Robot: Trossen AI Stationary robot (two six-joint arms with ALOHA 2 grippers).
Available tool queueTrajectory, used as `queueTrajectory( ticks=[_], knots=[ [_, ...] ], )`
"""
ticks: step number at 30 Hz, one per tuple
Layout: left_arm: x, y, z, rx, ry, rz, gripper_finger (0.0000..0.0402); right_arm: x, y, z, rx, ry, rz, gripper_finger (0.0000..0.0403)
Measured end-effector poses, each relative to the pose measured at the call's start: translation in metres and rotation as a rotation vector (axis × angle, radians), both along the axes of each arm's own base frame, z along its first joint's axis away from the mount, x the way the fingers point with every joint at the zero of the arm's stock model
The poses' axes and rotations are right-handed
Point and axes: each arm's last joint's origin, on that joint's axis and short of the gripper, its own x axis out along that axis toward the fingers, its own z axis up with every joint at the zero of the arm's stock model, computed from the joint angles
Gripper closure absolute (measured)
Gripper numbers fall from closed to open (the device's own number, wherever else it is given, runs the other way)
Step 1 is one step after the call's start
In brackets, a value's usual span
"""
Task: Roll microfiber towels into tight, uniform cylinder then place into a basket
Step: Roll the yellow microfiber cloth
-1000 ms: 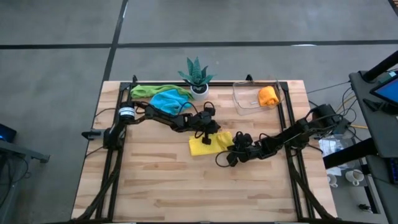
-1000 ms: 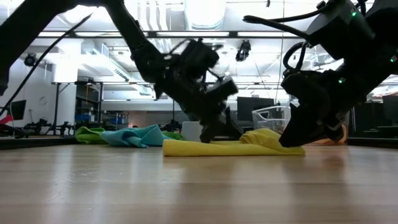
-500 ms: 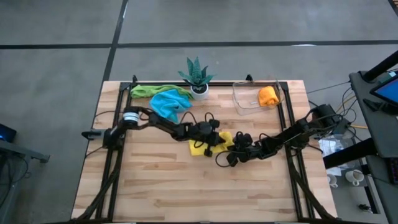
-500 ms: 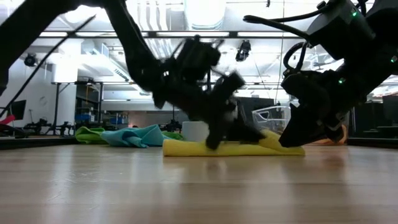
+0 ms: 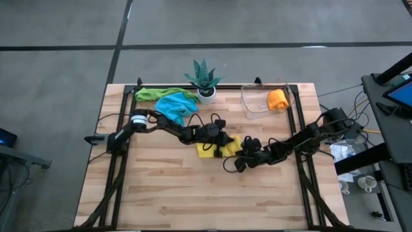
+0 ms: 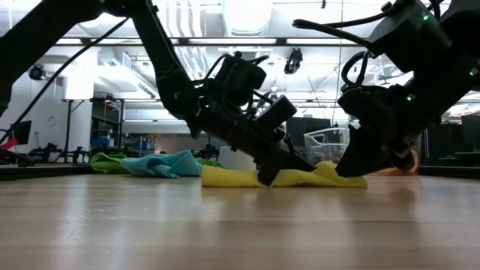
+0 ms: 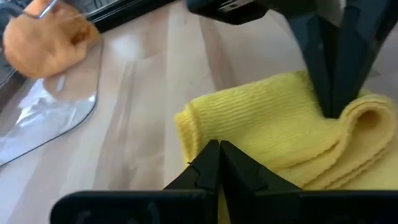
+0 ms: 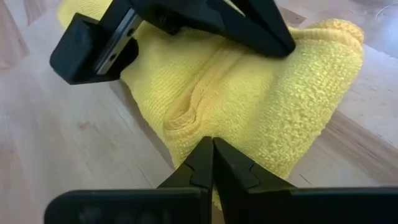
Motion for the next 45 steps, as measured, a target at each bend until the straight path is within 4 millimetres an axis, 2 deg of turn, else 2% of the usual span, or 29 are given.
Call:
queueTrajectory(
  ticks=[7, 12, 16, 19, 24, 28, 33, 41, 45],
  knots=[
    [-0.001, 0.009, 0.003, 0.041, 0.004, 0.054, 0.0401, 0.0, 0.0, 0.0, 0.003, 0.0, -0.002, 0.0394],
    [-0.006, 0.012, 0.015, 0.097, 0.035, 0.09, 0.0401, 0.0, 0.0, 0.0, 0.003, 0.002, -0.002, 0.0394],
    [-0.01, 0.011, 0.035, 0.098, 0.059, 0.085, 0.0401, 0.0, 0.0, 0.0, 0.003, 0.002, -0.002, 0.0394],
    [-0.011, 0.006, 0.04, 0.057, 0.05, 0.021, 0.0401, -0.001, 0.0, 0.0, 0.002, 0.004, -0.001, 0.0394],
    [-0.003, -0.002, 0.045, -0.121, -0.019, -0.17, 0.0401, -0.001, 0.0, 0.0, 0.002, 0.004, -0.001, 0.0394],
    [0.003, -0.001, 0.036, -0.161, 0.007, -0.158, 0.0401, 0.0, 0.0, 0.0, 0.003, 0.002, -0.001, 0.0394],
    [0.018, -0.001, 0.044, -0.238, -0.047, -0.241, 0.0402, 0.0, 0.0, 0.0, 0.003, 0.002, -0.001, 0.0394],
    [0.036, 0.001, 0.028, -0.273, -0.013, -0.234, 0.0402, 0.0, 0.0, 0.0, 0.004, 0.001, -0.001, 0.0394],
    [0.045, 0.003, 0.013, -0.277, 0.01, -0.222, 0.0402, 0.0, 0.0, 0.0, 0.004, 0.0, -0.001, 0.0394]
  ],
)
